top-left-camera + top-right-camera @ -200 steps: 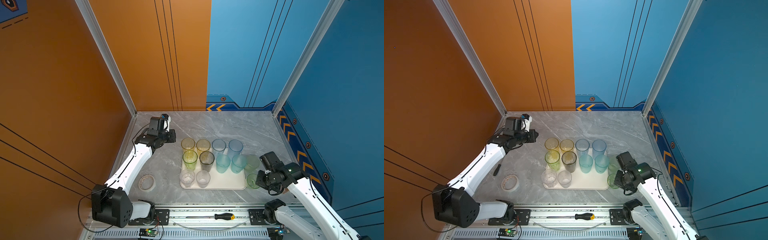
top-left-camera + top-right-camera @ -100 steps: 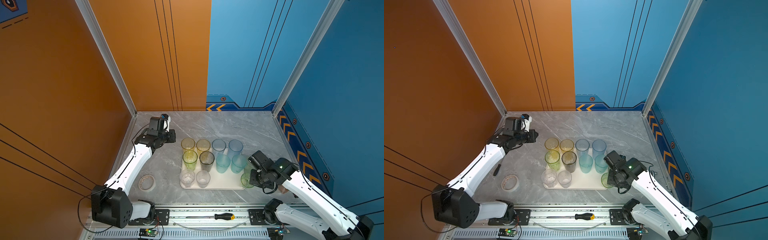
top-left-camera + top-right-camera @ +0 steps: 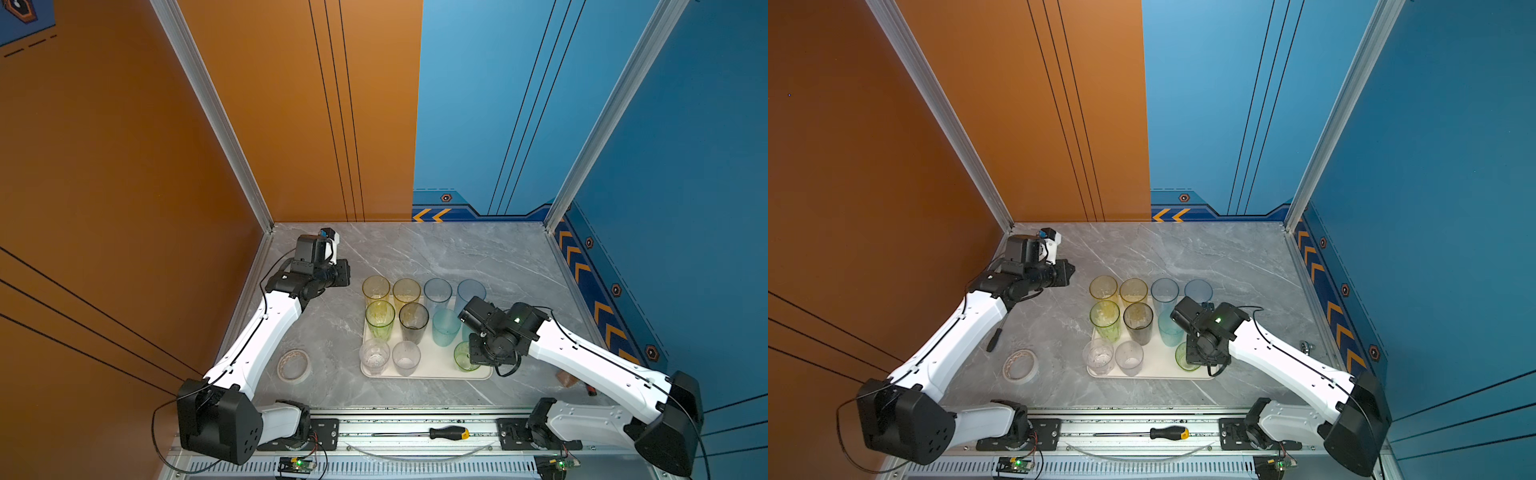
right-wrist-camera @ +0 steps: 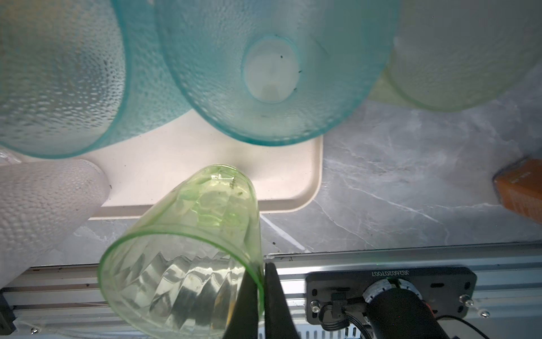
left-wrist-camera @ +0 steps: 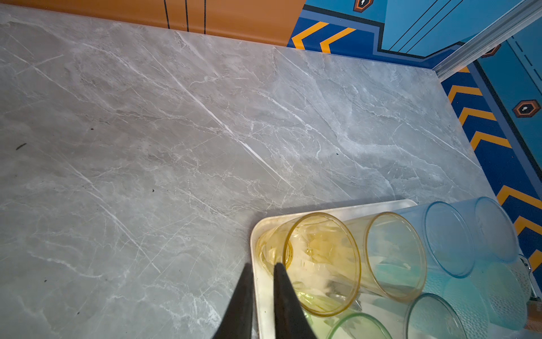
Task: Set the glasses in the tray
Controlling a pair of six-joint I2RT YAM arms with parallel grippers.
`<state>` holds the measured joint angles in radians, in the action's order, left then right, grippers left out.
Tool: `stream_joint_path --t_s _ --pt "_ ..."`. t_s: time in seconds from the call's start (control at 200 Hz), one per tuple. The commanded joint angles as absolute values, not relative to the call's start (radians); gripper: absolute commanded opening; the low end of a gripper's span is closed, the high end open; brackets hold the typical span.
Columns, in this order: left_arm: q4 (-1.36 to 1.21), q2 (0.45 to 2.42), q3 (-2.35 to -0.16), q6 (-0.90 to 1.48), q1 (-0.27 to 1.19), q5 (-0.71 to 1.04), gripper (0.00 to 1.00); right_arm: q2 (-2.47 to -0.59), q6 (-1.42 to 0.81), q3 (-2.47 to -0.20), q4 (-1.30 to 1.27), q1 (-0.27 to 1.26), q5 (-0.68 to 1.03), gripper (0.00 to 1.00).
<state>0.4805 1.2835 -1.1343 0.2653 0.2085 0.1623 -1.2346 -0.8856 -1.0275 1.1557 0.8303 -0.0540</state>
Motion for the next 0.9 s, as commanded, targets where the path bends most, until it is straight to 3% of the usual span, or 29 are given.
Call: stream_joint_path --t_s 0.0,0.381,0.891 --pt "0.503 1.261 -1.113 0.259 0.198 0.163 0.16 -1.286 -0.855 -1.071 1.11 0.852 -0.045 0.0" --pt "0.512 1.26 -1.115 0.261 0.195 0.158 0.16 -1.493 -0.778 -1.173 1.061 0.91 -0.017 0.0" --pt "0.531 1.275 -1.13 0.255 0.194 0.15 0.16 -1.578 -0.725 -1.182 1.023 0.907 0.032 0.0"
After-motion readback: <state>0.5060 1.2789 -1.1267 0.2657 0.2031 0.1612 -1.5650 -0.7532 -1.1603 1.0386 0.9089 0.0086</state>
